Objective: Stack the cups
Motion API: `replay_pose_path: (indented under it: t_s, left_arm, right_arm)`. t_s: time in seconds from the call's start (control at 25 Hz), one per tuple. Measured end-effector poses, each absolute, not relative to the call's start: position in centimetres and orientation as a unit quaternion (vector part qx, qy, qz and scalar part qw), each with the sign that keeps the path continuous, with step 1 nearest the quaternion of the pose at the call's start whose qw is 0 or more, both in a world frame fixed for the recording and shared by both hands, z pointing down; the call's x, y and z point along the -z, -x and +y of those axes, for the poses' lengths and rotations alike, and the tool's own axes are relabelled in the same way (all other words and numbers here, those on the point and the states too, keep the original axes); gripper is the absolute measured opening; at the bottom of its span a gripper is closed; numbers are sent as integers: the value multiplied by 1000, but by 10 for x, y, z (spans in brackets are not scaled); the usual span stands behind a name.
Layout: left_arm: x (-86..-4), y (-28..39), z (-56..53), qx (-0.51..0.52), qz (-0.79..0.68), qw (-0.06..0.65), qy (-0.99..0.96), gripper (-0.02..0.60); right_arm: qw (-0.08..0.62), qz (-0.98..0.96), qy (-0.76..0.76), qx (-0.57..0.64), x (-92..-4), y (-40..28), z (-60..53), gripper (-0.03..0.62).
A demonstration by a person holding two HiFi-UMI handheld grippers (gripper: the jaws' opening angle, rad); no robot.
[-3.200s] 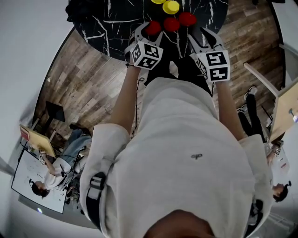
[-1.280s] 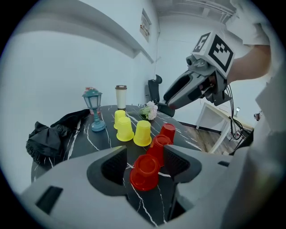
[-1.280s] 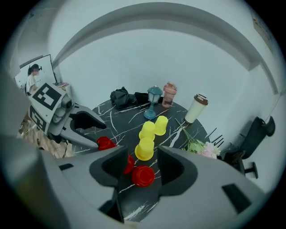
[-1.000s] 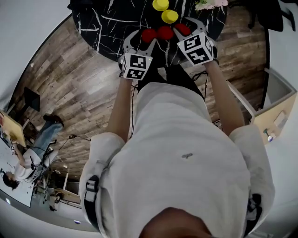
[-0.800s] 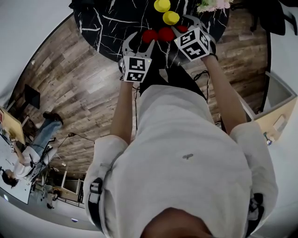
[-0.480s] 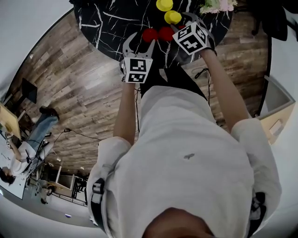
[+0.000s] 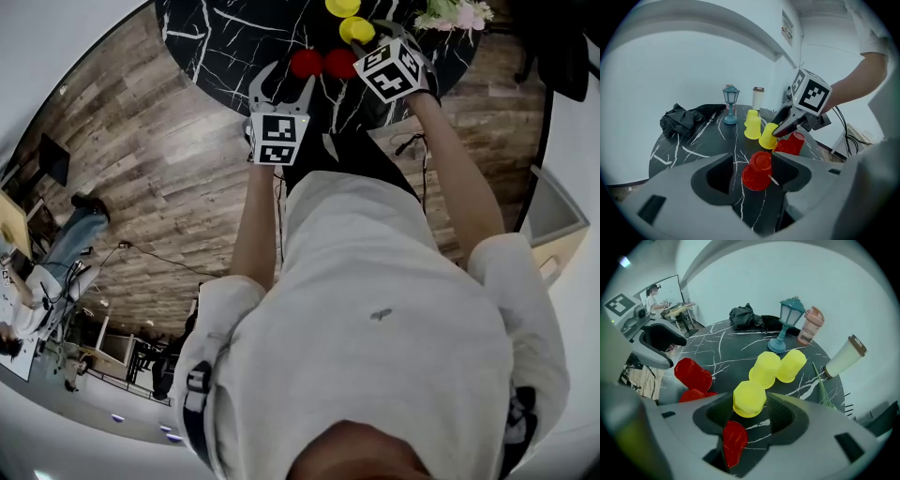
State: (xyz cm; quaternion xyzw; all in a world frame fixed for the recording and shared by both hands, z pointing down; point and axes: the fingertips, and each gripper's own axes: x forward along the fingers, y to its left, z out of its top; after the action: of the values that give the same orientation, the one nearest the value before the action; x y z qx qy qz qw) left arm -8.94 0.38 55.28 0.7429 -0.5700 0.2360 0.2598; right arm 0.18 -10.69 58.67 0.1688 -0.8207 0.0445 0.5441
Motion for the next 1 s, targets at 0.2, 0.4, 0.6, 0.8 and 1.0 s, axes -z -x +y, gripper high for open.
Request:
replay_pose_path:
  t_s: [0.2, 0.4, 0.6, 0.8, 1.0]
  left_arm:
    - [-554, 89, 6, -234, -583, 264, -732, 252]
    - [-545, 86, 2, -226, -597, 259, -725, 252]
    - [-534, 84, -4, -219, -615, 253, -714, 252]
    - [-525, 79, -5, -216, -624, 245, -710, 252]
    - [-518, 78, -1, -217, -630, 245, -705, 250]
  right_arm:
    - [541, -825, -158, -41, -588, -3, -108, 224]
    - [538, -828, -157, -33, -581, -9, -114, 225]
    - [533, -831, -157, -21, -567, -17, -124, 224]
    - [531, -834, -149, -16, -552, -29, -124, 224]
    - [525, -839, -145, -11, -537, -31, -124, 224]
